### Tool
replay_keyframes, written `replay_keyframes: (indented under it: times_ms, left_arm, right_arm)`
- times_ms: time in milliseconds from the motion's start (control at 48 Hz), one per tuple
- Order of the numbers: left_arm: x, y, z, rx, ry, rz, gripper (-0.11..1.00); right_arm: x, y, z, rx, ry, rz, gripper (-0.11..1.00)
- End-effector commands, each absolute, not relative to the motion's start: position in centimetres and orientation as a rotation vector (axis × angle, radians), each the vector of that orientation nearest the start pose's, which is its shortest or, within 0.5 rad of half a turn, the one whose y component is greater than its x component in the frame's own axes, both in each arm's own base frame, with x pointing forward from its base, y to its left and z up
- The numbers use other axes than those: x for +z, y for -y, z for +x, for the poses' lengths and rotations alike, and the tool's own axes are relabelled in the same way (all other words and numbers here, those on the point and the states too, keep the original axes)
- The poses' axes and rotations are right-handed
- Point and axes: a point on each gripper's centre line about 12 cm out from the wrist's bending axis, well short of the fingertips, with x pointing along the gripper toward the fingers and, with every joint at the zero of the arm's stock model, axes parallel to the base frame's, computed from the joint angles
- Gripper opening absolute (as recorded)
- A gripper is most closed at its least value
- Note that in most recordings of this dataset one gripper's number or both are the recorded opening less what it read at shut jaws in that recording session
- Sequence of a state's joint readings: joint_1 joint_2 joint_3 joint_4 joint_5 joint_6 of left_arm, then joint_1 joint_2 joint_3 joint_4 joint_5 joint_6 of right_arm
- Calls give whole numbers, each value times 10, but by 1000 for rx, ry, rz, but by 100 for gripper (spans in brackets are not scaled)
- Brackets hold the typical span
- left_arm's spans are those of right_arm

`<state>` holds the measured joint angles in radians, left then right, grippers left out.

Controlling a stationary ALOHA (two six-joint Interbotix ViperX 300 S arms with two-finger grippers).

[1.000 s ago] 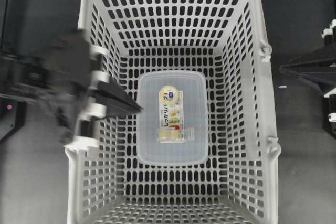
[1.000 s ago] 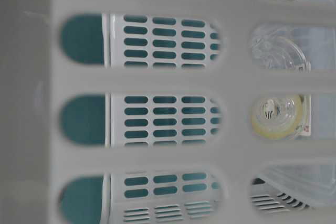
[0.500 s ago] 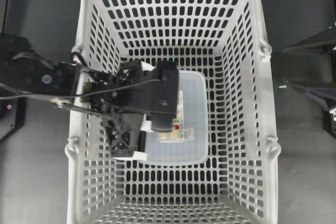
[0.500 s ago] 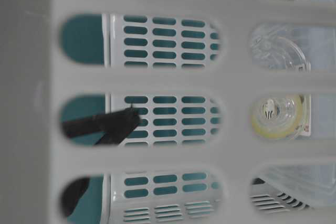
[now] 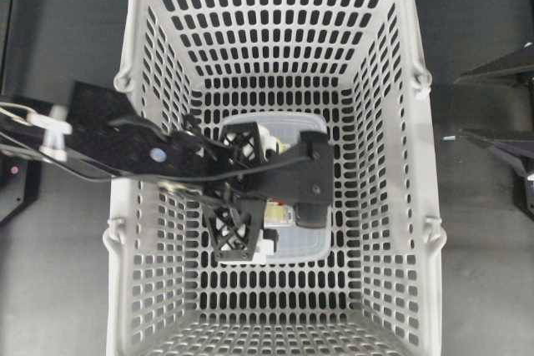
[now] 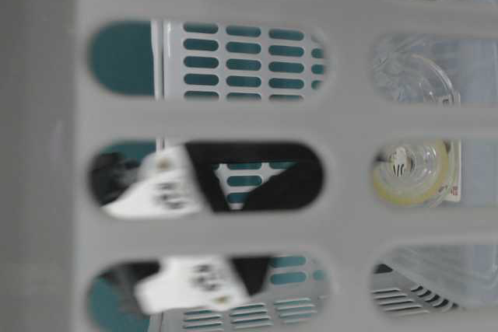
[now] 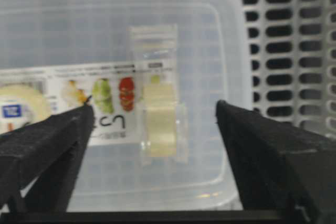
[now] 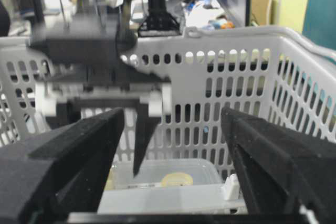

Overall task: Pick up the tape dispenser from the shopping basket with the left arm.
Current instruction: 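Lower the left gripper into the basket around the tape dispenser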

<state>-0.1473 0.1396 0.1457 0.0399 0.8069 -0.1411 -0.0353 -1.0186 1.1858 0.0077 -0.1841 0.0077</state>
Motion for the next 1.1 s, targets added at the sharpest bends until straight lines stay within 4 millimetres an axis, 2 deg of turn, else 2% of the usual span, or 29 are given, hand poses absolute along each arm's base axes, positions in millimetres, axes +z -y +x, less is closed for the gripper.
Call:
replay_keyframes:
  times_ms: [0,104,167,292,354,375,500,646,750,812,1083]
  left_arm:
    - [225,65,442,-48,-1090,-2,89]
    - [216,65,443,-48,-1111,3,88]
    - [219,65,444,-49,-1107,4,82]
    - [239,66,444,-55,-1072,5,50]
    - [254,66,443,-54,-1059,1,31]
    - [261,67,442,-55,-1056,1,28]
    - [299,67,438,-53,-1058,3,29]
    - [359,66,432,-47,-1048,-3,29]
    - [392,65,429,-47,-1036,-3,29]
    - [399,65,430,-45,-1039,-4,29]
    - [397,63,433,-37,-1077,-1,29]
  right_arm:
    - [290,6,191,-34,25,15,71]
    - [289,6,190,-33,23,15,71]
    - [289,6,190,-34,22,15,71]
    - [287,6,190,-33,17,15,71]
    - [287,6,190,-34,17,20,71]
    - [286,6,190,-33,14,24,71]
    - [286,6,189,-33,10,26,71]
    - [287,6,187,-32,11,24,71]
    - [288,6,185,-34,11,26,71]
    - [289,6,183,-32,17,26,71]
    - [289,6,177,-33,-6,28,71]
